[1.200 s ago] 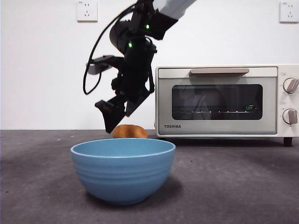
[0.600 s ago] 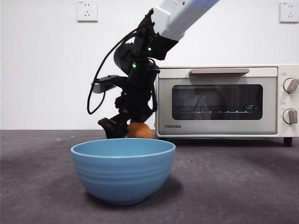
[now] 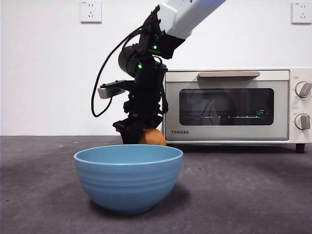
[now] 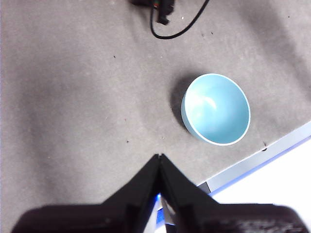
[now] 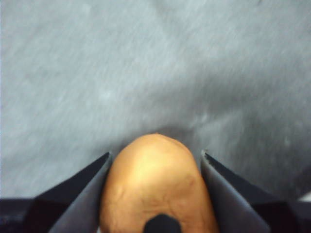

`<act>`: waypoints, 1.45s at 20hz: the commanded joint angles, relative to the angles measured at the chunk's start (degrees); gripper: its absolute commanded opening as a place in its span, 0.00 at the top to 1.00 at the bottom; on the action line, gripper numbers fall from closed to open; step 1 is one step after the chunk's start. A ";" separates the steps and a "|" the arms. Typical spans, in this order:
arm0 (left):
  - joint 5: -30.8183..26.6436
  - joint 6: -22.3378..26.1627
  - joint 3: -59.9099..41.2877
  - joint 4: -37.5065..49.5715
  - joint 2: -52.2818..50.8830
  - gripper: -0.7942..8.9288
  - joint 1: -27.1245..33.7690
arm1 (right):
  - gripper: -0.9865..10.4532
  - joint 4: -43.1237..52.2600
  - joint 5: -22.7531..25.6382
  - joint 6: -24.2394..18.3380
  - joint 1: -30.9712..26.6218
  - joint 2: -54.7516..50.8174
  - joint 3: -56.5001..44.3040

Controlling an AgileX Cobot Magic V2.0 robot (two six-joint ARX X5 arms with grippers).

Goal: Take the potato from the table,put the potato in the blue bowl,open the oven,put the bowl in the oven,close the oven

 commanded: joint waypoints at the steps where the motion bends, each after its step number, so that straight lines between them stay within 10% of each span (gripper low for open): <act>1: 0.20 0.70 -0.09 0.04 -0.17 0.92 -0.15 | 0.89 -4.15 -0.02 3.17 0.68 0.87 4.81; 8: 0.20 0.68 -0.09 -0.39 -0.17 0.92 -0.15 | 0.89 -25.40 -1.68 21.07 2.45 0.87 25.55; 16: 0.20 0.66 -0.09 -4.50 -0.20 0.92 -0.13 | 0.89 -32.87 -2.51 29.77 3.87 -2.69 39.17; 22: 0.20 0.44 -0.09 -4.63 -0.20 0.92 -0.13 | 0.89 -32.96 -2.19 31.04 5.42 -14.93 33.94; 29: 0.20 0.44 -0.09 -3.67 -0.04 0.92 -0.13 | 0.89 -32.92 -2.19 28.76 6.86 -43.32 3.13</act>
